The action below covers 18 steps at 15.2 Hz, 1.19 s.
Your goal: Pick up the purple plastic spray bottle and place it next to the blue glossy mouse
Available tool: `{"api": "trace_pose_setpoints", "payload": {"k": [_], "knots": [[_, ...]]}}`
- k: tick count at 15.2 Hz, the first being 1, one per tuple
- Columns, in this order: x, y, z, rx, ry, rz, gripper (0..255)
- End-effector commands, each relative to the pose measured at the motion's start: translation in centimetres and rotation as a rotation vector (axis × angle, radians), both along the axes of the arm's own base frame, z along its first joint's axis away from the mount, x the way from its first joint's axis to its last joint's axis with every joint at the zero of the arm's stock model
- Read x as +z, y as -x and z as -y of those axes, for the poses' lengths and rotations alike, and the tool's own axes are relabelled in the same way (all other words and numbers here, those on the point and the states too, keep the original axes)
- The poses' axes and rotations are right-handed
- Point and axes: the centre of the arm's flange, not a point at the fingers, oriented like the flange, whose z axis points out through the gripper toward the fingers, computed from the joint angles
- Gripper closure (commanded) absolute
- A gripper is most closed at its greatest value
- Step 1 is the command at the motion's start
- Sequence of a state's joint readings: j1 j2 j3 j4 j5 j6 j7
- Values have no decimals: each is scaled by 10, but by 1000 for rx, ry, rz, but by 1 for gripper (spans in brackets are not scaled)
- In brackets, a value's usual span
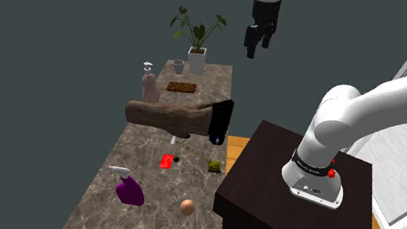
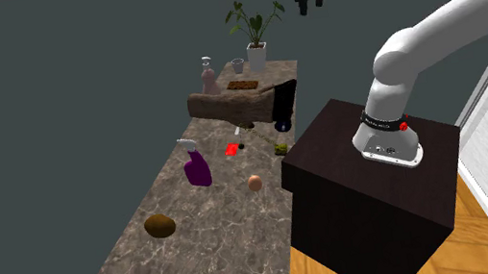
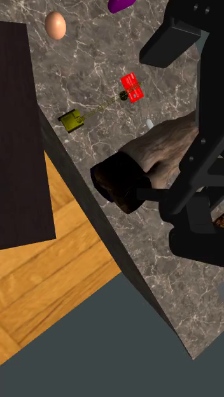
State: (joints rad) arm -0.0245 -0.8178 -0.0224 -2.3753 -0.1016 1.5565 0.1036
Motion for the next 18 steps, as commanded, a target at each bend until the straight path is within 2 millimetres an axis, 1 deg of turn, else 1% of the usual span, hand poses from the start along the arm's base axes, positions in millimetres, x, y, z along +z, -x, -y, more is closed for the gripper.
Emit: {"api": "trace_pose_setpoints", "payload": {"k": [1,9,18], "knots": [[0,0,0,0,0,0,0],[-61,-50,-66,77,-11,22,0],[-127,-101,-145,164,-23,47,0]]}}
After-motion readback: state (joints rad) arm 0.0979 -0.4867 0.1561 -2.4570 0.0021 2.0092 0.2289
